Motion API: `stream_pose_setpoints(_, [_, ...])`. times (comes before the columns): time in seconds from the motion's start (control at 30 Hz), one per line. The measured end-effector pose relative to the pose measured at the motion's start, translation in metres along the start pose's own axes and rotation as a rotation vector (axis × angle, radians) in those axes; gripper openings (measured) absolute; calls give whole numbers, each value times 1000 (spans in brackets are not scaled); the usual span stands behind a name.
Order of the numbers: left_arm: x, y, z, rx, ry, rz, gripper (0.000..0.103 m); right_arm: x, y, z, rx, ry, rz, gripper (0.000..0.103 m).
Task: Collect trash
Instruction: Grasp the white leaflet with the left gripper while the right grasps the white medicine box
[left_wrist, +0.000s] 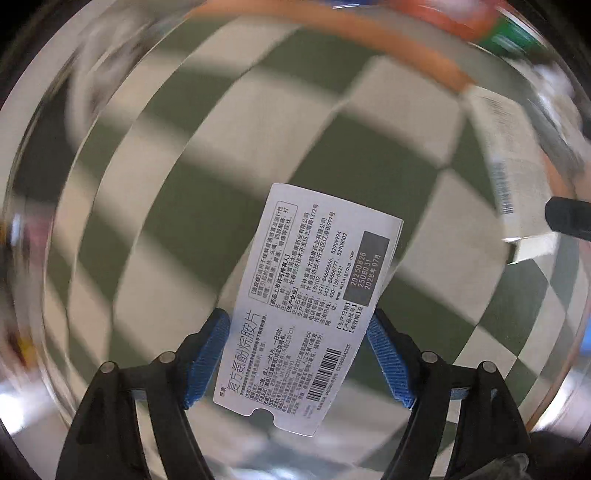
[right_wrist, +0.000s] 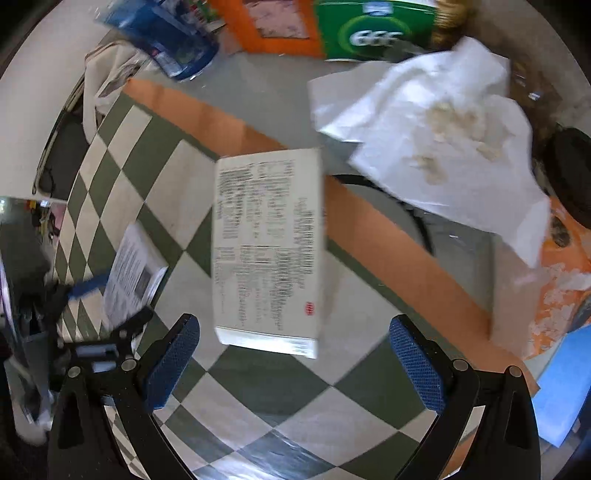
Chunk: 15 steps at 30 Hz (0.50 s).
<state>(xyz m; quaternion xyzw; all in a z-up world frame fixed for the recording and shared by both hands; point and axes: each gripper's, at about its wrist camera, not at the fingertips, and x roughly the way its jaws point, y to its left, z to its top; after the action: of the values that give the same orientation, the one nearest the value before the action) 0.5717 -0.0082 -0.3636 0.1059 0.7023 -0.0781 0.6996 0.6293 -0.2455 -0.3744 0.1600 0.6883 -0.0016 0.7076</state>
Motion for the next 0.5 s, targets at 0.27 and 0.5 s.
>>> stream_pose_setpoints(0.27, [-3, 38, -80, -578, 35, -172, 75, 32, 45, 12, -93, -6, -118, 101])
stream_pose_setpoints(0.5, [4, 17, -79, -493, 66, -103, 76, 44, 83, -6, -286, -32, -194, 81])
